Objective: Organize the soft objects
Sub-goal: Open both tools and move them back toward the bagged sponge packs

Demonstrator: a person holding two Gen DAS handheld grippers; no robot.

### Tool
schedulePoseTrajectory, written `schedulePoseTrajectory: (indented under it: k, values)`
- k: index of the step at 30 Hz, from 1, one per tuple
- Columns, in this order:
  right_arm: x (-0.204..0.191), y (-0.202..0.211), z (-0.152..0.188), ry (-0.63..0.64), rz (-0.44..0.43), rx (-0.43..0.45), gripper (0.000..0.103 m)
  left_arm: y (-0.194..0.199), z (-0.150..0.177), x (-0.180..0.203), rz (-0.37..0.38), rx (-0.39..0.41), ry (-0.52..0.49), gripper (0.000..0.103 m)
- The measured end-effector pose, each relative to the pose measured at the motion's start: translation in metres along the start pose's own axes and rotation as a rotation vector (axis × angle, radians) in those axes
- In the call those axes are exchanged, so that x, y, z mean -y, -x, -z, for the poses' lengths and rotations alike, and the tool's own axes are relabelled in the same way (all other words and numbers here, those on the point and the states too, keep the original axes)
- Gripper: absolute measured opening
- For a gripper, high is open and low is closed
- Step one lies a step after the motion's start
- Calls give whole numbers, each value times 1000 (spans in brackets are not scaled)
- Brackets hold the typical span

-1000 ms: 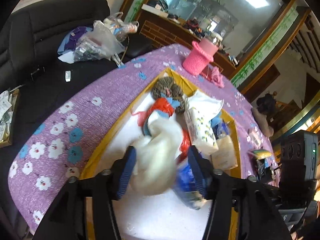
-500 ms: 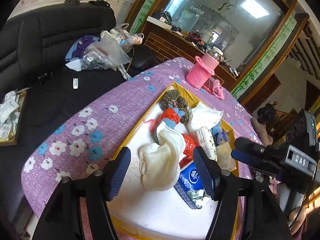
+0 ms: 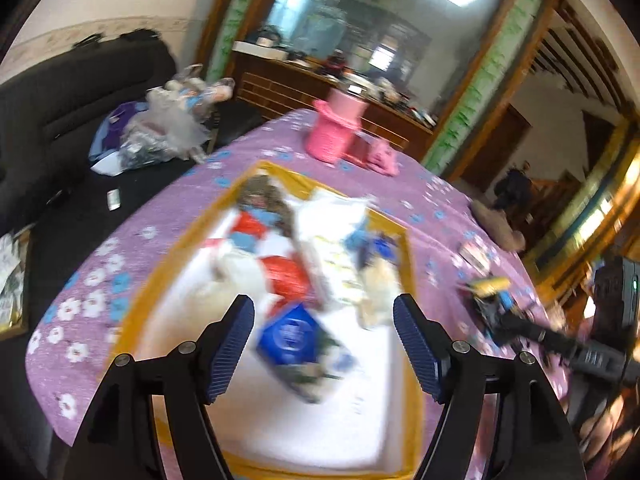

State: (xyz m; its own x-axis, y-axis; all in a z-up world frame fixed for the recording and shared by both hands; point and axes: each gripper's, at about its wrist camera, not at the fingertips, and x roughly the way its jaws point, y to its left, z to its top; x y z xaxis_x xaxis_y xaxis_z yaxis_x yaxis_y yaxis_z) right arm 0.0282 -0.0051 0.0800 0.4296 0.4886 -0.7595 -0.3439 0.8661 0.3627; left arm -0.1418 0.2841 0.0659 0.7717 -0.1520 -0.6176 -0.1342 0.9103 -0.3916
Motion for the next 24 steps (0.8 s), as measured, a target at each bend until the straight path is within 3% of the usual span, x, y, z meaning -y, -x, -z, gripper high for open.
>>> schedulePoseTrajectory:
  k: [5, 11, 18, 24]
  values:
    - [78, 46, -7, -124, 133, 101, 68, -14, 4, 55, 65, -71, -107, 77]
    - [144, 68, -20, -227, 219, 162, 67, -57, -7, 133, 115, -168, -263, 77]
    - [189, 49, -41, -298, 312, 115, 67, -138, -23, 233, 164, -232, -466, 75]
    - [218, 28, -53, -273, 372, 12, 67, -212, -30, 276, 136, -297, -568, 67]
